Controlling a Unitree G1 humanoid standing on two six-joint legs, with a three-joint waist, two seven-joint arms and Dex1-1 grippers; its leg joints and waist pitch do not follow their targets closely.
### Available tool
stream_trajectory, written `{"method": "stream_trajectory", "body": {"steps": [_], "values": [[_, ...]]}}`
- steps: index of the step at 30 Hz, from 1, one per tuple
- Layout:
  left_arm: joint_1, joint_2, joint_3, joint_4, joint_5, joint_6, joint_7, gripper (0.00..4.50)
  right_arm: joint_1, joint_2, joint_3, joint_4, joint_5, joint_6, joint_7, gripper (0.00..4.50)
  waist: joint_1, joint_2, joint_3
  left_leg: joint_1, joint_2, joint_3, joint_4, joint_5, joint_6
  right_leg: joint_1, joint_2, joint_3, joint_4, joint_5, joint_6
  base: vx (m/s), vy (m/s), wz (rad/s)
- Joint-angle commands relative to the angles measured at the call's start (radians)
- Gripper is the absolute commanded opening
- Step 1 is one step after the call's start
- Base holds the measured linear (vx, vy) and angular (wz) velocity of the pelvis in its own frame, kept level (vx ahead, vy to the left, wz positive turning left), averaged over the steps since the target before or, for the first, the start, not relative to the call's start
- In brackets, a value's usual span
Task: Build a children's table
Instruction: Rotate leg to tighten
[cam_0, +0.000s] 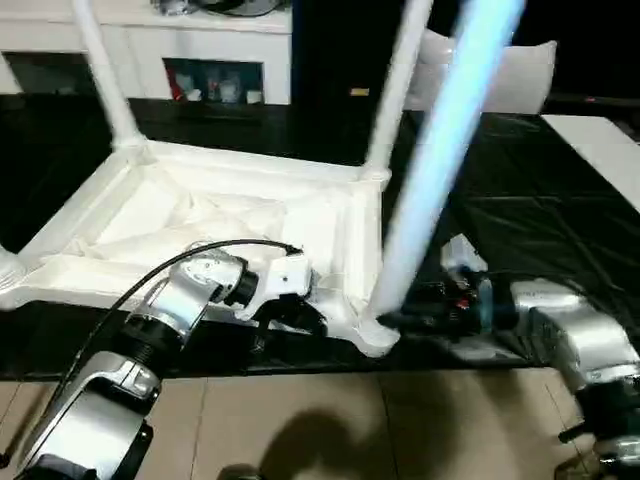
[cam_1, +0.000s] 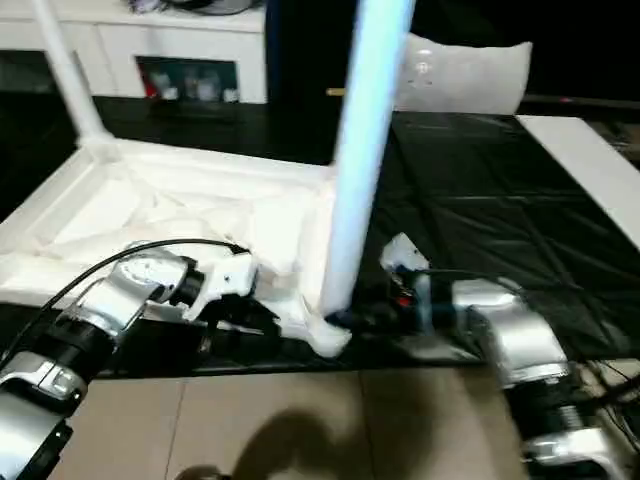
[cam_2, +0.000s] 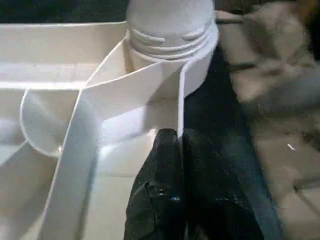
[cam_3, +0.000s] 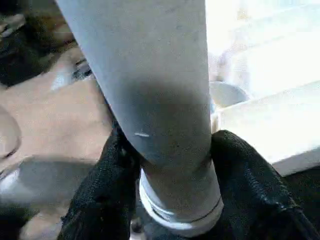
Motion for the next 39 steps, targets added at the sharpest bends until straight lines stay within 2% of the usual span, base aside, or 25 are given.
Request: {"method": "stream_trajectory", "body": {"steps": [1,2,3,4,5,6,7,8,10,11,12,13,14,15,16,18,21,24,25,27,29,33,35,39], "values": [[-0.014,-0.1,0.007,-0.042,-0.02,0.1,0.128,0.0,-0.039,0.092,-0.001,-0.007,-0.019,0.035,-0.189,1.96,-0.011,0.001,-0.062,0.003,0.022,-0.011,-0.075,-0.25,-0.014,0.054,-0.091,0.046,-0.1,-0.469,-0.092,0.0,0.0,0.0],[-0.014,-0.1,0.007,-0.042,-0.02,0.1,0.128,0.0,-0.039,0.092,-0.001,-0.007,-0.019,0.035,-0.189,1.94,-0.016,0.001,-0.061,0.003,0.021,-0.011,-0.075,-0.253,-0.016,0.052,-0.091,0.045,-0.104,-0.485,-0.085,0.0,0.0,0.0],[-0.029,-0.148,0.04,-0.036,-0.025,0.18,0.234,0.0,-0.049,0.152,-0.051,0.012,-0.045,0.075,-0.355,1.94,-0.024,0.0,-0.063,0.002,0.02,-0.013,-0.076,-0.244,-0.016,0.055,-0.091,0.044,-0.106,-0.497,-0.073,0.0,0.0,0.0],[-0.034,-0.166,0.053,-0.034,-0.028,0.207,0.27,0.0,-0.054,0.171,-0.067,0.021,-0.057,0.083,-0.41,1.93,-0.033,0.003,-0.064,0.003,0.022,-0.014,-0.076,-0.242,-0.023,0.05,-0.091,0.044,-0.103,-0.48,-0.085,0.0,0.0,0.0],[-0.039,-0.178,0.063,-0.03,-0.03,0.224,0.297,0.0,-0.058,0.184,-0.074,0.029,-0.067,0.082,-0.446,1.92,-0.037,0.001,-0.066,0.004,0.021,-0.014,-0.074,-0.241,-0.023,0.051,-0.09,0.043,-0.104,-0.471,-0.087,0.0,0.0,0.0],[-0.043,-0.191,0.074,-0.027,-0.032,0.245,0.327,0.0,-0.063,0.198,-0.082,0.039,-0.081,0.079,-0.487,1.92,-0.04,-0.004,-0.069,0.002,0.019,-0.012,-0.072,-0.225,-0.017,0.055,-0.09,0.045,-0.103,-0.445,-0.089,0.0,0.0,0.0],[-0.049,-0.213,0.09,-0.014,-0.032,0.258,0.374,0.0,-0.081,0.242,-0.108,0.073,-0.09,0.077,-0.582,1.92,-0.046,0.004,-0.069,0.0,0.019,-0.01,-0.071,-0.196,-0.006,0.051,-0.087,0.05,-0.095,-0.366,-0.114,0.0,0.0,0.0],[-0.055,-0.23,0.101,0.001,-0.026,0.26,0.418,0.0,-0.099,0.281,-0.132,0.11,-0.093,0.063,-0.664,1.92,-0.056,0.001,-0.073,-0.005,0.017,-0.009,-0.07,-0.185,-0.004,0.055,-0.086,0.051,-0.088,-0.319,-0.133,0.0,0.0,0.0],[-0.064,-0.249,0.115,0.017,-0.012,0.255,0.475,0.0,-0.119,0.319,-0.14,0.155,-0.111,0.002,-0.732,1.92,-0.059,0.0,-0.074,-0.006,0.012,-0.005,-0.067,-0.167,0.004,0.056,-0.086,0.05,-0.09,-0.303,-0.133,0.0,0.0,0.0],[-0.068,-0.255,0.119,0.023,-0.002,0.249,0.5,0.0,-0.124,0.329,-0.135,0.166,-0.117,-0.03,-0.733,2.26,-0.059,0.0,-0.073,-0.005,0.012,-0.004,-0.066,-0.162,0.009,0.056,-0.085,0.051,-0.091,-0.3,-0.132,0.0,0.0,0.0],[-0.068,-0.255,0.119,0.023,-0.002,0.249,0.5,0.0,-0.124,0.329,-0.135,0.166,-0.117,-0.03,-0.733,2.46,-0.057,0.001,-0.073,-0.005,0.012,-0.003,-0.066,-0.155,0.013,0.057,-0.086,0.052,-0.091,-0.293,-0.133,0.0,0.0,0.0],[-0.07,-0.258,0.116,0.022,0.017,0.247,0.526,0.0,-0.127,0.346,-0.15,0.164,-0.104,-0.048,-0.717,2.6,-0.054,-0.011,-0.075,-0.007,0.014,0.0,-0.067,-0.121,0.03,0.06,-0.081,0.055,-0.084,-0.229,-0.138,0.0,0.0,0.0],[-0.069,-0.256,0.112,0.02,0.023,0.247,0.532,0.0,-0.126,0.347,-0.157,0.157,-0.098,-0.051,-0.708,2.66,-0.05,-0.002,-0.076,-0.005,0.016,-0.001,-0.067,-0.104,0.04,0.06,-0.083,0.056,-0.077,-0.187,-0.153,0.0,0.0,0.0],[-0.068,-0.255,0.11,0.019,0.025,0.246,0.531,0.0,-0.124,0.345,-0.156,0.154,-0.098,-0.052,-0.702,2.66,-0.051,-0.002,-0.076,-0.006,0.017,-0.001,-0.067,-0.096,0.045,0.061,-0.082,0.056,-0.075,-0.168,-0.158,0.0,0.0,0.0],[-0.061,-0.243,0.096,0.013,0.034,0.241,0.521,0.0,-0.112,0.327,-0.143,0.137,-0.103,-0.063,-0.662,2.95,-0.05,0.0,-0.077,-0.006,0.019,-0.002,-0.067,-0.087,0.051,0.063,-0.082,0.056,-0.072,-0.139,-0.167,0.0,0.0,0.0],[-0.057,-0.233,0.091,0.012,0.037,0.23,0.513,0.0,-0.102,0.309,-0.136,0.129,-0.107,-0.07,-0.635,3.08,-0.049,0.0,-0.076,-0.006,0.019,-0.001,-0.066,-0.079,0.058,0.064,-0.081,0.057,-0.067,-0.099,-0.182,0.0,0.0,0.0],[-0.049,-0.205,0.089,0.012,0.034,0.19,0.485,0.0,-0.082,0.259,-0.132,0.119,-0.086,-0.099,-0.555,3.4,-0.047,0.001,-0.073,-0.005,0.017,0.0,-0.067,-0.109,0.058,0.066,-0.084,0.056,-0.075,-0.146,-0.177,0.0,0.0,0.0],[-0.041,-0.185,0.091,0.009,0.03,0.172,0.461,0.0,-0.068,0.215,-0.138,0.103,-0.068,-0.104,-0.486,3.6,-0.043,-0.003,-0.072,-0.006,0.018,0.0,-0.068,-0.125,0.061,0.068,-0.084,0.055,-0.079,-0.186,-0.156,0.0,0.0,0.0],[-0.026,-0.159,0.08,-0.003,0.031,0.132,0.411,0.0,-0.056,0.171,-0.14,0.085,-0.055,-0.107,-0.415,3.71,-0.042,-0.003,-0.071,-0.007,0.017,-0.001,-0.068,-0.129,0.063,0.069,-0.085,0.053,-0.084,-0.217,-0.144,0.0,0.0,0.0],[-0.018,-0.144,0.072,-0.012,0.033,0.123,0.382,0.0,-0.048,0.143,-0.136,0.073,-0.05,-0.112,-0.367,3.92,-0.042,-0.003,-0.07,-0.004,0.018,0.0,-0.068,-0.133,0.059,0.064,-0.084,0.054,-0.085,-0.24,-0.137,0.0,0.0,0.0],[-0.003,-0.102,0.045,-0.025,0.036,0.082,0.301,0.0,-0.032,0.065,-0.117,0.053,-0.042,-0.121,-0.243,3.98,-0.038,-0.004,-0.071,-0.004,0.02,0.0,-0.067,-0.143,0.063,0.065,-0.084,0.055,-0.086,-0.248,-0.134,0.0,0.0,0.0],[0.01,-0.045,-0.003,-0.035,0.04,-0.004,0.181,0.0,-0.014,-0.023,-0.076,0.035,-0.035,-0.141,-0.087,4.36,-0.031,-0.009,-0.069,-0.002,0.023,0.001,-0.068,-0.145,0.07,0.061,-0.084,0.055,-0.083,-0.245,-0.141,0.0,0.0,0.0],[0.017,-0.013,-0.035,-0.054,0.036,-0.044,0.086,0.0,-0.005,-0.072,-0.038,0.006,-0.025,-0.121,0.017,4.43,-0.028,-0.01,-0.069,-0.002,0.025,0.001,-0.067,-0.147,0.075,0.059,-0.084,0.055,-0.083,-0.242,-0.146,0.0,0.0,0.0],[0.02,0.008,-0.06,-0.068,0.039,-0.081,0.019,0.0,-0.013,-0.1,-0.004,0.002,-0.035,-0.129,0.076,4.43,-0.011,-0.006,-0.07,0.005,0.031,0.002,-0.067,-0.148,0.069,0.053,-0.086,0.055,-0.077,-0.232,-0.163,0.0,0.0,0.0]]}}
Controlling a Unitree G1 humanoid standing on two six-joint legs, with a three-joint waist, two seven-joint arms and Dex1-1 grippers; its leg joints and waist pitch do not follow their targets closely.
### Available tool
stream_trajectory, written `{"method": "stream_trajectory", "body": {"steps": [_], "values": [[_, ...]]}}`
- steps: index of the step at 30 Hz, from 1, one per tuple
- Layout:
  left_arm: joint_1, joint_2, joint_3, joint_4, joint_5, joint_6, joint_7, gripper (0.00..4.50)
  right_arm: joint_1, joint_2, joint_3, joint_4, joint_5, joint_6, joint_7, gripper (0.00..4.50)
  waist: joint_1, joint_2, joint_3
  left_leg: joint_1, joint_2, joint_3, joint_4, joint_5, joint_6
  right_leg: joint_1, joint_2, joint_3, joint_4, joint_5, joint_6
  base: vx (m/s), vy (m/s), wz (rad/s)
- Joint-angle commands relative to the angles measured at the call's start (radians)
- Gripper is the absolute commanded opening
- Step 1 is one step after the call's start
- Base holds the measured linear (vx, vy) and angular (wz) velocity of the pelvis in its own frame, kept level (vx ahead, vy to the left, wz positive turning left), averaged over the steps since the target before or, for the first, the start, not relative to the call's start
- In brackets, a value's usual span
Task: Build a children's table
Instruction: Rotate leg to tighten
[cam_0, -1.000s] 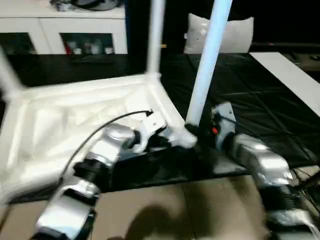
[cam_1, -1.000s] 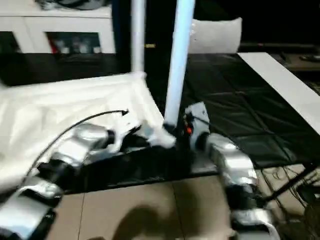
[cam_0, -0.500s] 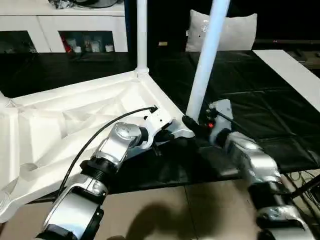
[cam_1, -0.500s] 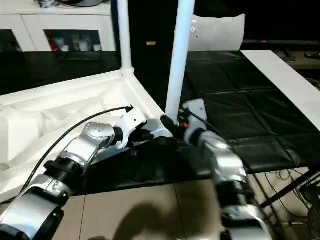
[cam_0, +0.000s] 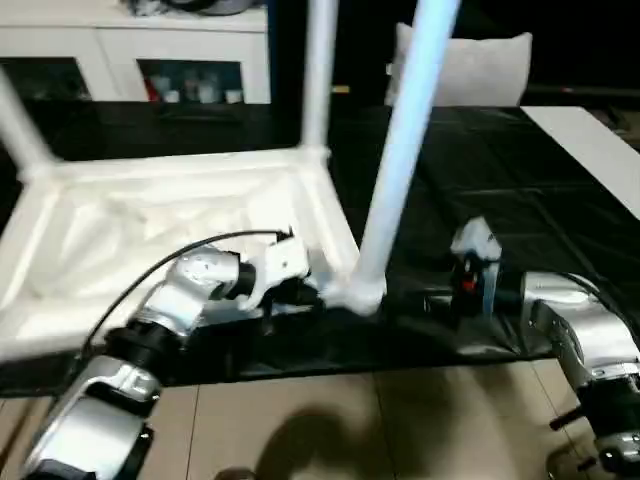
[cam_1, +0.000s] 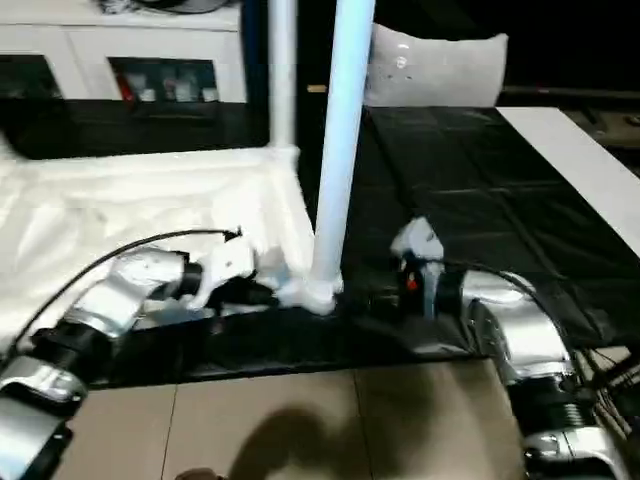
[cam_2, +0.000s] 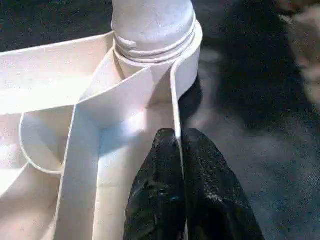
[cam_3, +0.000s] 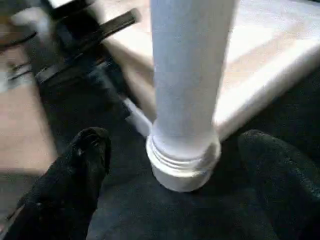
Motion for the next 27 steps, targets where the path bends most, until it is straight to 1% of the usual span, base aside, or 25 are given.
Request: {"method": "stream_trajectory", "body": {"steps": [1,2,3,4,5,7,8,9,10,12,14,17,19,20,21,22,23,24,25,26,27], "values": [[0.003,-0.007,-0.053,-0.036,0.015,-0.039,-0.058,0.0,-0.01,-0.016,0.017,-0.013,-0.003,-0.007,0.035,4.43,0.0,-0.006,-0.07,0.007,0.032,0.001,-0.059,-0.157,0.063,0.055,-0.084,0.059,-0.076,-0.236,-0.164,0.0,0.0,0.0],[0.005,-0.005,-0.06,-0.041,0.009,-0.057,-0.086,0.0,-0.008,-0.024,0.034,-0.025,0.009,0.008,0.08,4.43,0.002,-0.005,-0.069,0.008,0.033,0.001,-0.059,-0.163,0.059,0.054,-0.084,0.059,-0.076,-0.243,-0.165,0.0,0.0,0.0],[0.006,-0.003,-0.07,-0.046,0.004,-0.069,-0.113,0.0,-0.003,-0.034,0.052,-0.039,0.02,0.023,0.125,4.26,0.006,-0.006,-0.069,0.007,0.032,0.0,-0.06,-0.175,0.058,0.057,-0.085,0.057,-0.078,-0.261,-0.162,0.0,0.0,0.0],[0.005,-0.002,-0.079,-0.052,0.002,-0.076,-0.13,0.0,-0.002,-0.035,0.064,-0.045,0.022,0.026,0.145,4.15,0.01,-0.007,-0.07,0.004,0.033,-0.001,-0.06,-0.171,0.059,0.058,-0.085,0.058,-0.076,-0.257,-0.157,0.0,0.0,0.0],[0.004,-0.002,-0.084,-0.057,0.0,-0.076,-0.139,0.0,-0.002,-0.033,0.068,-0.045,0.027,0.035,0.154,4.06,0.01,-0.006,-0.07,0.005,0.034,-0.001,-0.061,-0.17,0.058,0.057,-0.086,0.058,-0.076,-0.257,-0.157,0.0,0.0,0.0],[0.0,-0.003,-0.088,-0.057,-0.002,-0.082,-0.149,0.0,-0.003,-0.03,0.073,-0.041,0.032,0.036,0.163,4.03,0.016,-0.006,-0.07,0.007,0.034,-0.001,-0.06,-0.176,0.052,0.055,-0.087,0.058,-0.076,-0.261,-0.157,0.0,0.0,0.0],[-0.001,-0.003,-0.089,-0.056,-0.002,-0.088,-0.154,0.0,-0.003,-0.029,0.077,-0.037,0.032,0.035,0.166,3.81,0.017,-0.01,-0.07,0.006,0.033,0.0,-0.06,-0.176,0.052,0.056,-0.087,0.058,-0.077,-0.264,-0.155,0.0,0.0,0.0],[-0.002,-0.007,-0.09,-0.057,-0.001,-0.09,-0.155,0.0,-0.003,-0.025,0.08,-0.034,0.031,0.031,0.166,3.69,0.019,-0.009,-0.07,0.005,0.033,-0.001,-0.06,-0.175,0.05,0.056,-0.088,0.057,-0.077,-0.274,-0.151,0.0,0.0,0.0],[-0.002,-0.011,-0.089,-0.059,-0.002,-0.091,-0.154,0.0,-0.002,-0.023,0.082,-0.032,0.032,0.03,0.167,3.62,0.019,-0.011,-0.07,0.005,0.033,-0.002,-0.061,-0.172,0.047,0.056,-0.089,0.057,-0.077,-0.279,-0.146,0.0,0.0,0.0],[0.0,-0.014,-0.088,-0.061,-0.004,-0.09,-0.153,0.0,-0.002,-0.021,0.083,-0.032,0.035,0.031,0.171,3.49,0.019,-0.012,-0.07,0.003,0.032,-0.002,-0.061,-0.17,0.044,0.057,-0.089,0.057,-0.077,-0.285,-0.139,0.0,0.0,0.0],[0.002,-0.015,-0.087,-0.061,-0.005,-0.09,-0.155,0.0,-0.002,-0.021,0.084,-0.034,0.038,0.037,0.179,3.25,0.02,-0.012,-0.071,0.003,0.032,-0.002,-0.06,-0.168,0.043,0.057,-0.089,0.056,-0.077,-0.283,-0.135,0.0,0.0,0.0],[0.004,-0.01,-0.086,-0.053,-0.002,-0.095,-0.149,0.0,0.0,-0.022,0.084,-0.038,0.04,0.045,0.187,3.05,0.02,-0.013,-0.072,0.002,0.031,-0.002,-0.06,-0.159,0.045,0.058,-0.088,0.056,-0.076,-0.272,-0.133,0.0,0.0,0.0],[0.003,-0.008,-0.083,-0.047,0.001,-0.097,-0.14,0.0,0.002,-0.022,0.082,-0.041,0.044,0.054,0.19,2.75,0.02,-0.013,-0.073,0.001,0.031,-0.002,-0.059,-0.153,0.047,0.058,-0.087,0.056,-0.074,-0.259,-0.136,0.0,0.0,0.0],[0.003,-0.009,-0.081,-0.044,0.002,-0.097,-0.136,0.0,0.003,-0.023,0.083,-0.043,0.048,0.061,0.192,2.75,0.021,-0.013,-0.073,0.001,0.031,-0.002,-0.059,-0.152,0.047,0.059,-0.087,0.055,-0.073,-0.258,-0.137,0.0,0.0,0.0],[0.004,-0.011,-0.077,-0.043,0.002,-0.088,-0.129,0.0,0.006,-0.02,0.083,-0.051,0.055,0.075,0.189,2.71,0.021,-0.014,-0.072,0.002,0.031,-0.002,-0.059,-0.152,0.047,0.058,-0.088,0.055,-0.074,-0.26,-0.137,0.0,0.0,0.0],[0.004,-0.012,-0.075,-0.044,0.0,-0.084,-0.127,0.0,0.007,-0.018,0.084,-0.054,0.056,0.079,0.187,2.55,0.022,-0.014,-0.072,0.002,0.031,-0.001,-0.059,-0.151,0.048,0.058,-0.087,0.055,-0.074,-0.262,-0.137,0.0,0.0,0.0],[0.007,-0.016,-0.068,-0.046,-0.005,-0.067,-0.119,0.0,0.013,-0.013,0.085,-0.063,0.06,0.09,0.18,2.55,0.023,-0.015,-0.072,0.002,0.031,-0.001,-0.059,-0.152,0.048,0.057,-0.087,0.055,-0.075,-0.267,-0.137,0.0,0.0,0.0],[0.011,-0.021,-0.061,-0.053,-0.013,-0.045,-0.114,0.0,0.019,-0.006,0.084,-0.072,0.062,0.102,0.164,2.42,0.022,-0.017,-0.072,0.002,0.031,-0.001,-0.059,-0.15,0.048,0.058,-0.087,0.055,-0.074,-0.266,-0.137,0.0,0.0,0.0],[0.013,-0.024,-0.057,-0.058,-0.018,-0.033,-0.112,0.0,0.023,-0.002,0.083,-0.076,0.062,0.109,0.154,2.29,0.022,-0.016,-0.072,0.0,0.032,-0.002,-0.06,-0.149,0.044,0.059,-0.09,0.055,-0.073,-0.269,-0.134,0.0,0.0,0.0],[0.017,-0.03,-0.047,-0.068,-0.025,0.001,-0.097,0.0,0.026,0.012,0.078,-0.078,0.051,0.112,0.114,2.24,0.02,-0.018,-0.072,0.001,0.032,-0.001,-0.06,-0.15,0.041,0.057,-0.089,0.055,-0.073,-0.27,-0.134,0.0,0.0,0.0],[0.019,-0.038,-0.037,-0.076,-0.029,0.039,-0.073,0.0,0.029,0.031,0.072,-0.079,0.04,0.118,0.066,2.16,0.02,-0.018,-0.072,0.002,0.032,-0.002,-0.061,-0.149,0.04,0.057,-0.09,0.055,-0.074,-0.275,-0.134,0.0,0.0,0.0]]}}
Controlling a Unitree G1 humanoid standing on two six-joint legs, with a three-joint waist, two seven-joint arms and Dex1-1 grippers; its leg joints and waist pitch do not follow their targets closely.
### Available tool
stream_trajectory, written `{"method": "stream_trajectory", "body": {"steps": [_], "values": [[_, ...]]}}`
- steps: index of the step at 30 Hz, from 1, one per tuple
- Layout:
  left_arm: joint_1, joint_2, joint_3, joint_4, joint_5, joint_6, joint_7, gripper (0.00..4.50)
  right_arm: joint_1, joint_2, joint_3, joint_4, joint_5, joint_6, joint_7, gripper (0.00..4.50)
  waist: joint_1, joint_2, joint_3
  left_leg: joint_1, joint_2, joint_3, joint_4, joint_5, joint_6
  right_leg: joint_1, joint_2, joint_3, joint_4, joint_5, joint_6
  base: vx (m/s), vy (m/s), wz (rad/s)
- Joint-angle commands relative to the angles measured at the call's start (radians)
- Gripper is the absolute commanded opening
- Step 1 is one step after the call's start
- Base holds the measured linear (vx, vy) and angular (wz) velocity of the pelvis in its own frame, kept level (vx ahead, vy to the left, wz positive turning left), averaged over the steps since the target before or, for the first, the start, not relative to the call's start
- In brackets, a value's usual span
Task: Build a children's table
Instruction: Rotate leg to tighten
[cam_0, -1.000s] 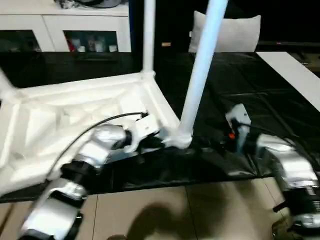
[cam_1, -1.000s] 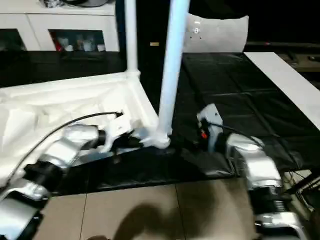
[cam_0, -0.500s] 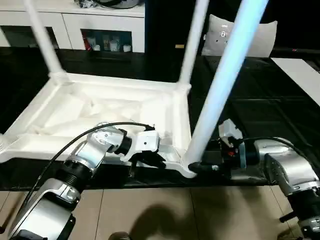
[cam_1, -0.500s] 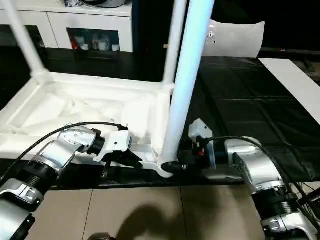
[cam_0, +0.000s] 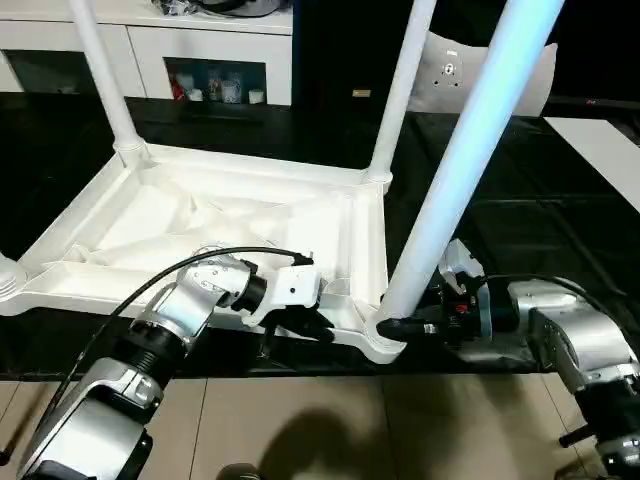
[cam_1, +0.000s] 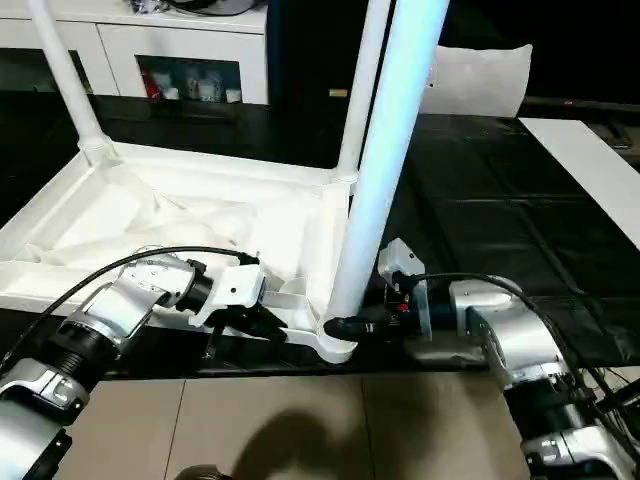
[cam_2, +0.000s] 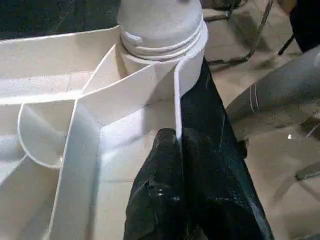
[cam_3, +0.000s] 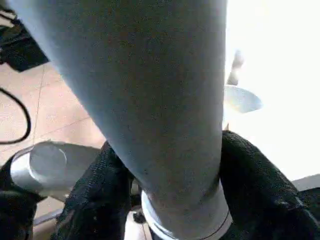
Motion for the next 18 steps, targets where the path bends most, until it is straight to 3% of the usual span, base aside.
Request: {"method": "stream_trajectory", "body": {"steps": [1,2,4,9,11,12,13,15,17,18], "values": [[-0.002,-0.043,0.027,-0.028,0.001,0.107,0.11,0.0,0.008,0.066,0.002,-0.028,-0.018,0.02,-0.135,2.16,-0.011,-0.008,-0.066,0.002,0.033,-0.004,-0.065,-0.161,0.031,0.052,-0.083,0.058,-0.078,-0.294,-0.133,0.0,0.0,0.0],[-0.003,-0.053,0.038,-0.031,0.0,0.134,0.14,0.0,0.003,0.088,-0.007,-0.023,-0.034,0.028,-0.193,2.11,-0.014,-0.008,-0.065,0.003,0.033,-0.005,-0.067,-0.163,0.023,0.051,-0.083,0.057,-0.079,-0.307,-0.131,0.0,0.0,0.0],[-0.011,-0.094,0.075,-0.024,0.001,0.213,0.25,0.0,-0.021,0.156,-0.043,-0.012,-0.042,0.109,-0.335,2.03,-0.025,-0.01,-0.062,0.006,0.026,-0.008,-0.069,-0.206,0.003,0.052,-0.084,0.052,-0.095,-0.42,-0.093,0.0,0.0,0.0],[-0.049,-0.181,0.144,0.016,-0.004,0.318,0.45,0.0,-0.077,0.302,-0.096,0.043,-0.094,0.193,-0.633,2.0,-0.061,-0.013,-0.064,0.0,0.022,-0.012,-0.069,-0.206,-0.011,0.053,-0.084,0.049,-0.1,-0.453,-0.069,-0.01,0.001,-0.01],[-0.067,-0.207,0.162,0.036,-0.003,0.325,0.514,0.0,-0.094,0.352,-0.119,0.076,-0.093,0.168,-0.711,2.0,-0.068,-0.012,-0.066,0.001,0.021,-0.011,-0.067,-0.193,-0.006,0.05,-0.083,0.051,-0.099,-0.424,-0.077,0.0,0.0,0.0],[-0.072,-0.217,0.166,0.036,0.001,0.325,0.532,0.0,-0.1,0.369,-0.124,0.092,-0.1,0.135,-0.738,2.55,-0.07,-0.017,-0.069,0.0,0.02,-0.008,-0.065,-0.177,0.003,0.05,-0.083,0.054,-0.096,-0.391,-0.082,0.0,0.0,0.0],[-0.079,-0.228,0.17,0.038,0.01,0.322,0.555,0.0,-0.103,0.378,-0.119,0.107,-0.119,0.086,-0.755,2.68,-0.069,-0.014,-0.07,-0.003,0.02,-0.008,-0.065,-0.158,0.01,0.052,-0.083,0.055,-0.091,-0.354,-0.09,0.0,0.0,0.0],[-0.08,-0.23,0.168,0.035,0.02,0.325,0.565,0.0,-0.102,0.383,-0.12,0.105,-0.122,0.079,-0.758,2.74,-0.068,-0.014,-0.072,-0.003,0.021,-0.005,-0.064,-0.13,0.023,0.054,-0.079,0.058,-0.084,-0.283,-0.105,0.0,0.0,0.0],[-0.077,-0.231,0.167,0.022,0.029,0.342,0.572,0.0,-0.1,0.393,-0.13,0.093,-0.12,0.081,-0.765,2.97,-0.066,-0.012,-0.074,-0.004,0.023,-0.004,-0.063,-0.083,0.041,0.057,-0.076,0.059,-0.069,-0.157,-0.143,0.0,0.0,0.0],[-0.071,-0.225,0.161,0.013,0.035,0.345,0.569,0.0,-0.094,0.389,-0.133,0.079,-0.12,0.079,-0.756,3.07,-0.066,-0.012,-0.074,-0.004,0.023,-0.004,-0.063,-0.083,0.043,0.059,-0.077,0.059,-0.067,-0.148,-0.15,0.0,0.0,0.0]]}}
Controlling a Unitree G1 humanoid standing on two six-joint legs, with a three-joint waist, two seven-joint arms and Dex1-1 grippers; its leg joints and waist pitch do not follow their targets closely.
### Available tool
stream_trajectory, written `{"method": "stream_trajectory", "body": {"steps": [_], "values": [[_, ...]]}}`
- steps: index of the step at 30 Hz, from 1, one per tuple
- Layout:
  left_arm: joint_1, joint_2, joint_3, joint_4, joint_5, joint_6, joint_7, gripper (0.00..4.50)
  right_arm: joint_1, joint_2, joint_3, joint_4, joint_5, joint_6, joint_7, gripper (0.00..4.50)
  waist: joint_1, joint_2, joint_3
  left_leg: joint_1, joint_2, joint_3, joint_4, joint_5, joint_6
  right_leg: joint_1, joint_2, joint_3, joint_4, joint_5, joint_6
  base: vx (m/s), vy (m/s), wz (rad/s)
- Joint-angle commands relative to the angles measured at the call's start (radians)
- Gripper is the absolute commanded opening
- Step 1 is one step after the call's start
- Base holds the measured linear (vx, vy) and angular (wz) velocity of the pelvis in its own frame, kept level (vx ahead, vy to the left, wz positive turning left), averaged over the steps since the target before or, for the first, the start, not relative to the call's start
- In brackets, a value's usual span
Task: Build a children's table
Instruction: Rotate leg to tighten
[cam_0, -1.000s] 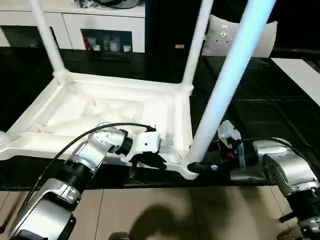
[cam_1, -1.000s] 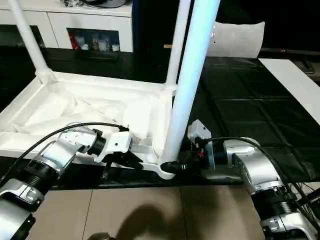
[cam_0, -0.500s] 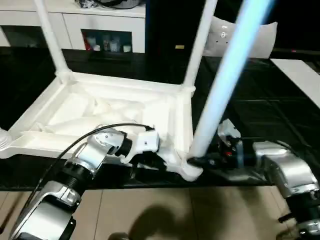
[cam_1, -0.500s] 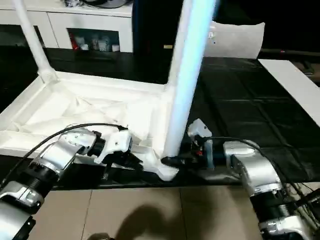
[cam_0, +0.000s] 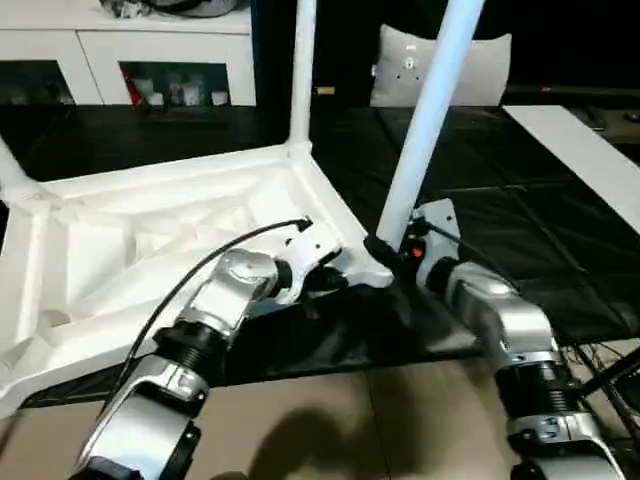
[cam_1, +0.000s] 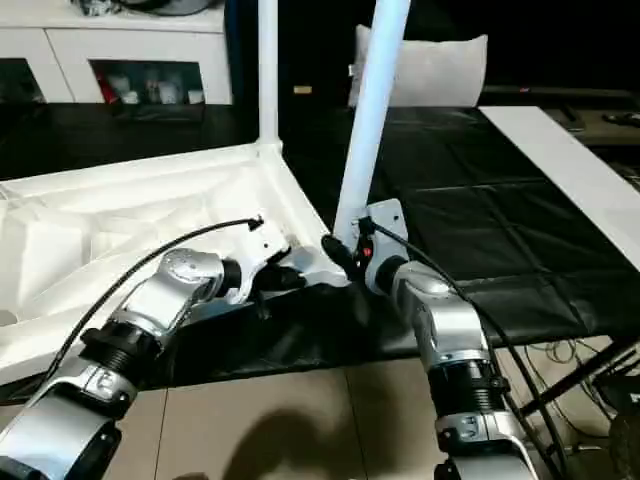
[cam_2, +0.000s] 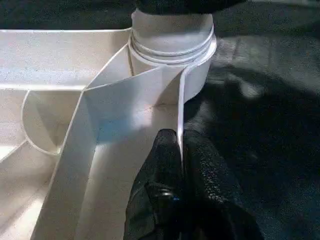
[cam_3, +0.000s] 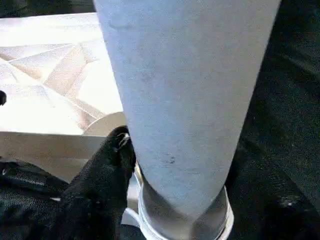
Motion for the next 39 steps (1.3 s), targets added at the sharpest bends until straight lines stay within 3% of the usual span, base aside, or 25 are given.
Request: {"method": "stream_trajectory", "body": {"steps": [1,5,12,13,16,20,21,25,33,39], "values": [[-0.022,-0.024,0.031,-0.034,-0.003,-0.004,0.067,0.0,0.007,0.024,0.04,-0.016,0.019,0.012,0.039,3.11,0.005,-0.007,-0.073,-0.004,0.025,-0.005,-0.059,-0.076,0.047,0.064,-0.077,0.059,-0.063,-0.132,-0.16,0.0,0.0,0.0],[-0.011,0.012,0.006,-0.029,0.002,-0.064,0.034,0.0,0.028,-0.038,0.056,-0.038,0.026,-0.027,0.125,3.52,0.006,-0.004,-0.071,-0.001,0.026,-0.004,-0.06,-0.104,0.047,0.065,-0.078,0.06,-0.069,-0.153,-0.163,0.0,0.0,0.0],[0.007,0.084,-0.032,-0.017,0.015,-0.167,-0.085,0.0,0.066,-0.193,0.063,-0.073,0.046,-0.092,0.347,4.11,0.007,-0.011,-0.066,-0.009,0.022,-0.005,-0.06,-0.14,0.057,0.07,-0.079,0.056,-0.082,-0.268,-0.108,0.0,0.0,0.0],[0.008,0.098,-0.044,-0.015,0.019,-0.187,-0.112,0.0,0.069,-0.227,0.065,-0.075,0.05,-0.102,0.399,4.23,0.007,-0.004,-0.067,-0.006,0.025,-0.006,-0.06,-0.139,0.054,0.065,-0.079,0.057,-0.083,-0.276,-0.111,0.0,0.0,0.0],[0.015,0.122,-0.071,-0.02,0.015,-0.259,-0.188,0.0,0.079,-0.309,0.096,-0.08,0.046,-0.129,0.519,4.39,0.01,-0.006,-0.067,-0.002,0.029,-0.004,-0.058,-0.135,0.06,0.062,-0.076,0.06,-0.076,-0.217,-0.142,0.0,0.0,0.0],[0.02,0.156,-0.122,-0.031,0.021,-0.339,-0.297,0.0,0.082,-0.39,0.146,-0.085,0.055,-0.156,0.674,4.39,0.021,-0.008,-0.067,0.0,0.03,-0.003,-0.056,-0.146,0.074,0.062,-0.079,0.059,-0.076,-0.216,-0.152,0.0,0.0,0.0],[0.023,0.168,-0.138,-0.037,0.021,-0.363,-0.333,0.0,0.077,-0.399,0.155,-0.083,0.062,-0.155,0.71,4.14,0.025,-0.008,-0.068,0.001,0.032,-0.002,-0.055,-0.147,0.076,0.06,-0.079,0.058,-0.076,-0.215,-0.158,0.0,0.0,0.0],[0.031,0.192,-0.165,-0.06,0.01,-0.403,-0.415,0.0,0.07,-0.41,0.183,-0.086,0.085,-0.145,0.797,3.89,0.042,-0.007,-0.068,0.004,0.037,-0.003,-0.056,-0.148,0.066,0.06,-0.081,0.058,-0.071,-0.214,-0.17,0.0,0.0,0.0],[0.03,0.198,-0.167,-0.049,0.01,-0.425,-0.443,0.0,0.058,-0.394,0.207,-0.042,0.072,-0.182,0.83,3.2,0.045,-0.013,-0.066,0.003,0.033,-0.004,-0.057,-0.173,0.045,0.058,-0.083,0.057,-0.077,-0.285,-0.144,0.0,0.0,0.0],[0.032,0.197,-0.165,-0.053,0.001,-0.425,-0.454,0.0,0.033,-0.364,0.198,-0.004,0.058,-0.217,0.785,2.67,0.043,-0.012,-0.069,0.001,0.033,-0.004,-0.057,-0.148,0.043,0.058,-0.081,0.057,-0.072,-0.251,-0.15,0.0,0.0,0.0]]}}
